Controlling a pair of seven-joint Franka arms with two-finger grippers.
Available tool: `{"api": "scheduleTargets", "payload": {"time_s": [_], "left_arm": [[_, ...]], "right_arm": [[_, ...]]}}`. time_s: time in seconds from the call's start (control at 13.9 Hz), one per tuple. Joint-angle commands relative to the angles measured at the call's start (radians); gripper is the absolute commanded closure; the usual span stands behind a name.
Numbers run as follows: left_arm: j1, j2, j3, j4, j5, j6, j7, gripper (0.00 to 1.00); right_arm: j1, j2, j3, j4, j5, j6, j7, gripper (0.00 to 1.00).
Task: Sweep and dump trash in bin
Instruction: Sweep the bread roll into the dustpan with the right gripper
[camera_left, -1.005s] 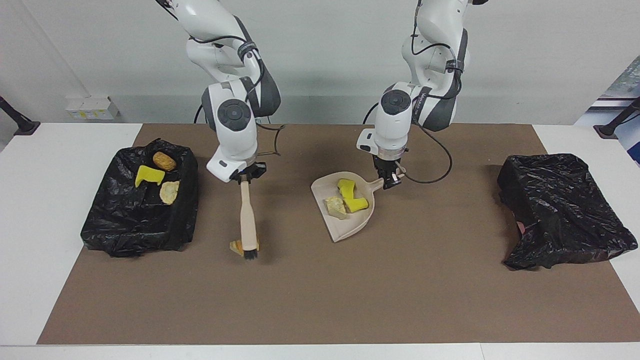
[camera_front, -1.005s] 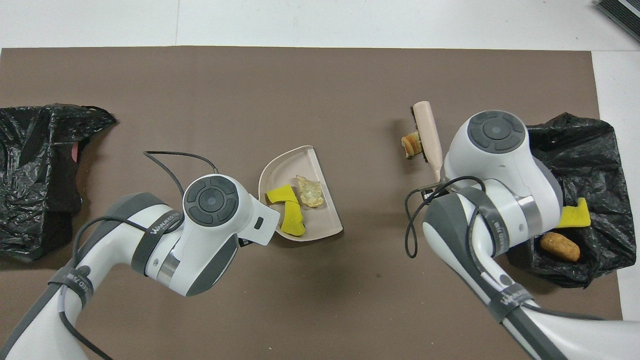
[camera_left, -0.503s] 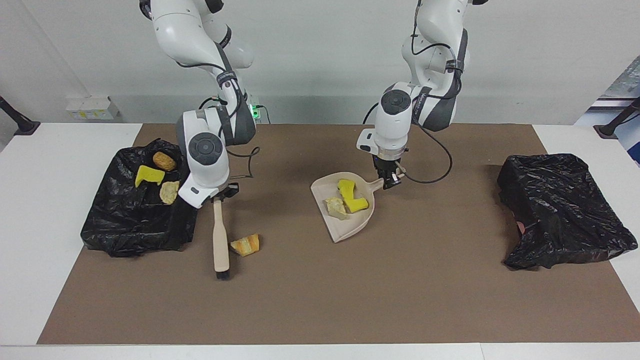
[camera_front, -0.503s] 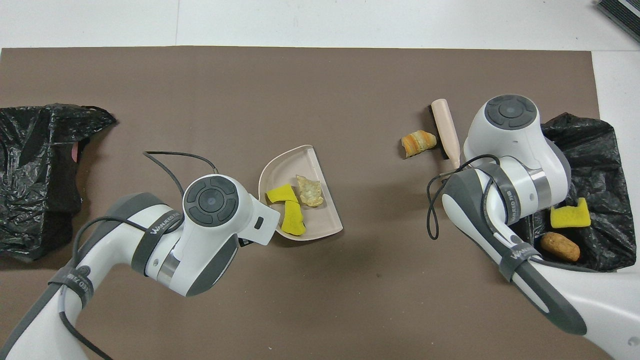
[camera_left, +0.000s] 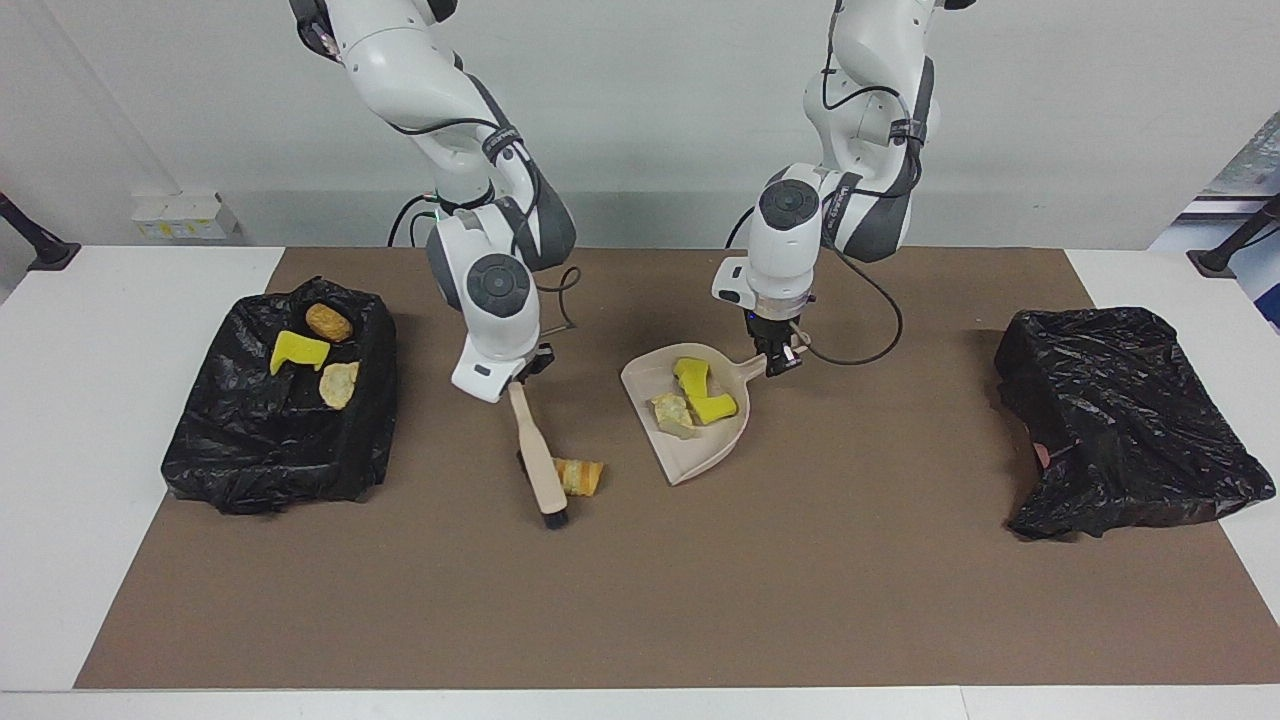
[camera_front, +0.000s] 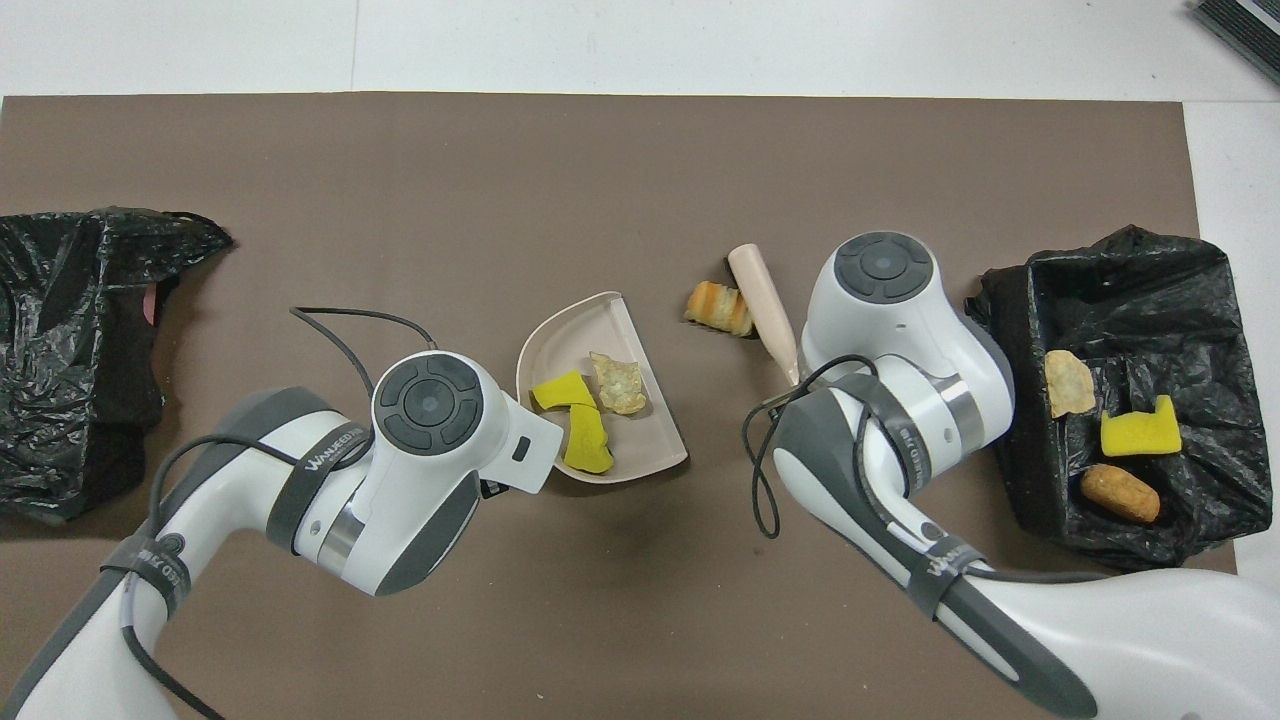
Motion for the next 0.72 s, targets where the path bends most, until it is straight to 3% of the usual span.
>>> {"api": "scheduleTargets", "payload": {"time_s": [0.0,0.22,0.5,0.65], "left_arm": [[-0.027,-0.04,0.011,-0.033,0.009,-0.026,-0.023,1.0],[-0.025,-0.032,0.011,-0.049,0.009,0.032,-0.021,1.0],[-0.016,-0.028,0.009,-0.066,0.009,0.083,-0.012,1.0],[0.004,-0.021,0.011,-0.053,0.009,0.082,0.021,1.0]], "right_arm": [[-0.013,-0.029,0.085,-0.052,0.079,-0.006,-0.029,1.0],[-0.013,-0.032,0.16,-0.056,0.127,-0.013,-0.033,1.0],[-0.015,-0.04,0.166,-0.011,0.17,-0.076,-0.032,1.0],[-0.032,-0.081,0.172,-0.001,0.188,-0.119,-0.033,1.0]]}}
